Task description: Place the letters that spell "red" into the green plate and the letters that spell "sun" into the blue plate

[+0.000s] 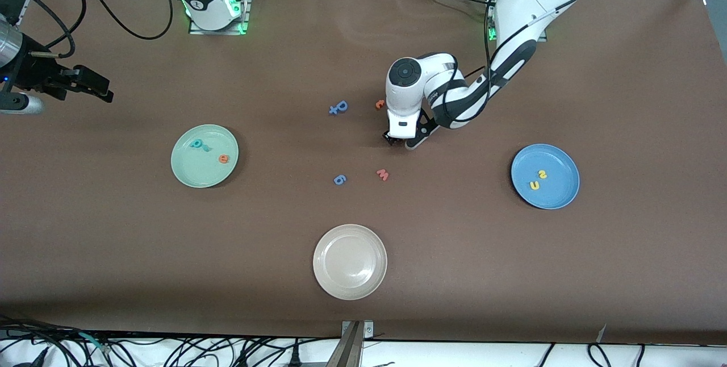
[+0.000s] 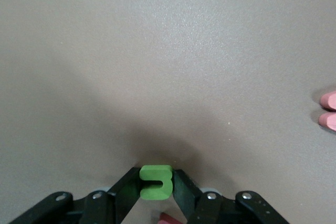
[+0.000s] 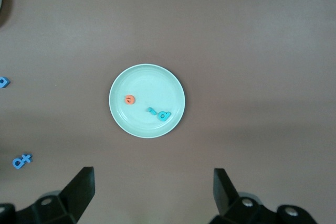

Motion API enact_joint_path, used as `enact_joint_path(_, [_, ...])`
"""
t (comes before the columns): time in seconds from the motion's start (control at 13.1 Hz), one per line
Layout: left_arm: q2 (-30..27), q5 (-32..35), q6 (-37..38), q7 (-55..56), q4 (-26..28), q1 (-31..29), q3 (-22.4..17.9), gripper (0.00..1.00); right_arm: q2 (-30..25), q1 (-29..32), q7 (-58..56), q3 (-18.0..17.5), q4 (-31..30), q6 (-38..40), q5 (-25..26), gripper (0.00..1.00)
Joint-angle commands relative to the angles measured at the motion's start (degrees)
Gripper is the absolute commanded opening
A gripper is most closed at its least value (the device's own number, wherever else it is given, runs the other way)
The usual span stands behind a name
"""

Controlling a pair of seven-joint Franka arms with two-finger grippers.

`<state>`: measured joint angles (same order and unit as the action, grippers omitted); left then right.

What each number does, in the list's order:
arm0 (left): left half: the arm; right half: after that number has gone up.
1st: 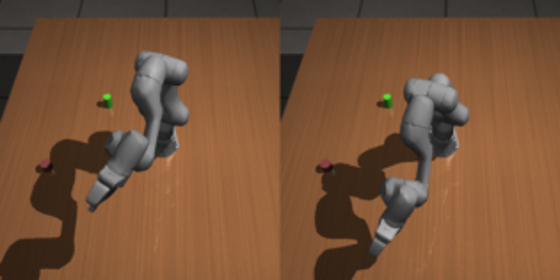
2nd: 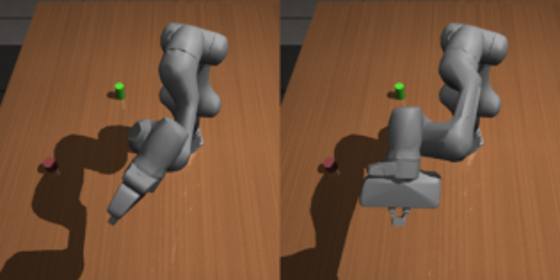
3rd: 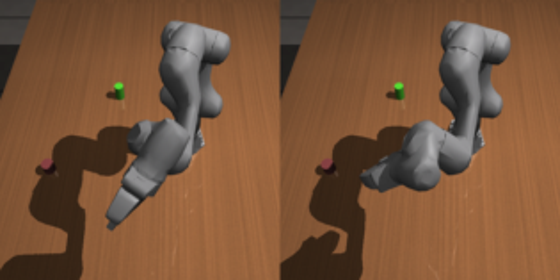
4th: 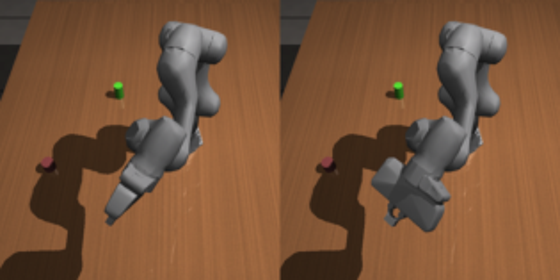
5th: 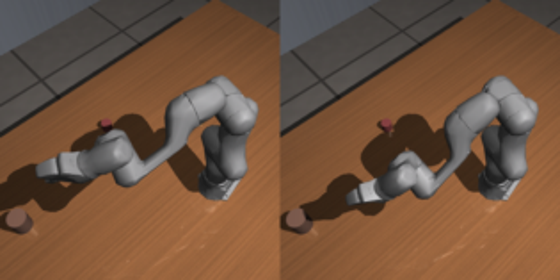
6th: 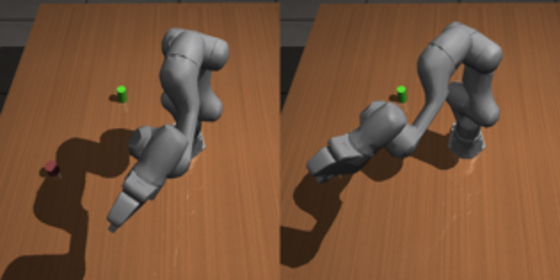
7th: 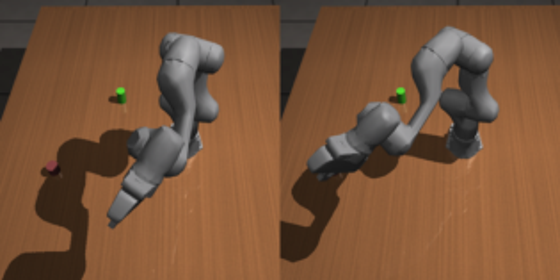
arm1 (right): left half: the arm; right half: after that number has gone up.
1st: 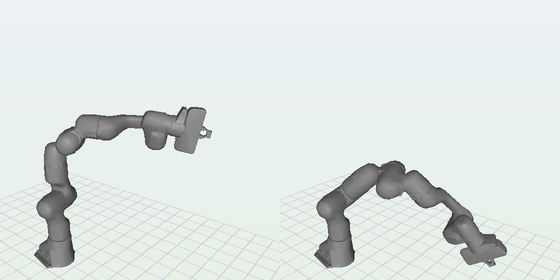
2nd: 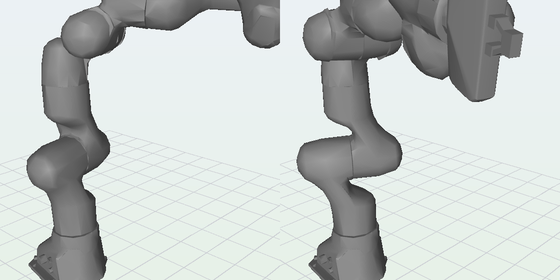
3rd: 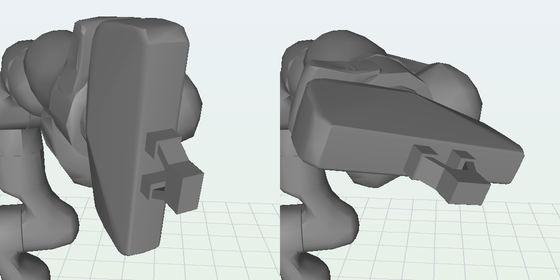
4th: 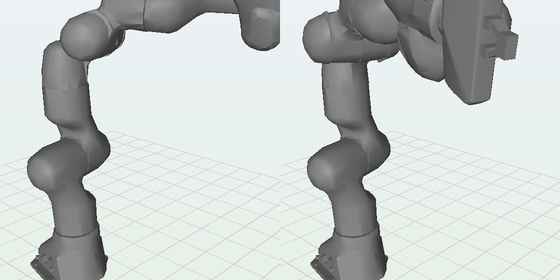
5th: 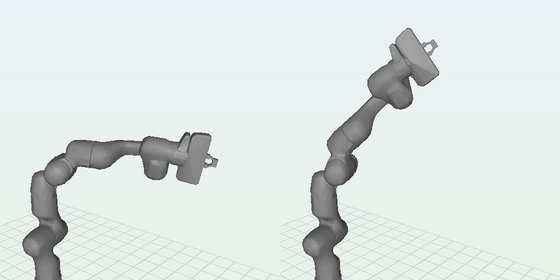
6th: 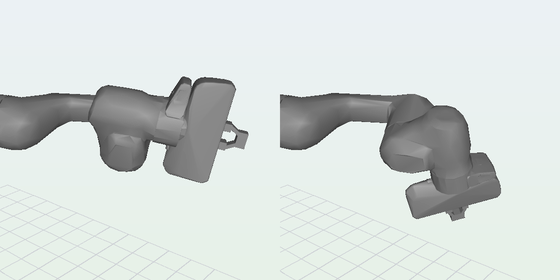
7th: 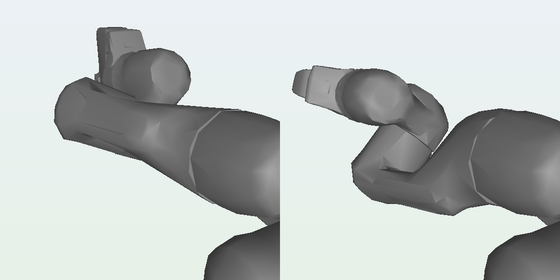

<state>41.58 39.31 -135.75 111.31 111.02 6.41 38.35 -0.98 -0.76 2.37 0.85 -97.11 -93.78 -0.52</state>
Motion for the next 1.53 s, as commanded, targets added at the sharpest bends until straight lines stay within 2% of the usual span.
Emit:
enact_joint_path(0.0, [0.26, 0.24, 1.19, -0.13, -0.37, 0.09, -0.9, 0.31, -0.95, 0.41, -0.97, -0.5, -1.15, -0.62, -0.53, 1.0])
enact_joint_path(0.76, [0.26, -0.64, 3.12, -1.71, -3.0, -1.4, -0.82, 0.27, -0.51, -0.03, -1.06, -0.59, -0.53, -0.26, -0.62, 1.0])
enact_joint_path(0.99, [0.43, -3.53, 3.3, -4.95, -5.02, -1.58, -0.99, 0.27, -0.51, -0.03, -1.23, -0.59, -0.53, -0.09, -0.71, 1.0])
enact_joint_path(1.45, [0.35, -3.81, 5.13, -8.55, -6.69, -3.59, -1.17, 0.26, -0.6, -0.03, -1.23, -0.59, -0.53, 0.0, -0.71, 1.0])
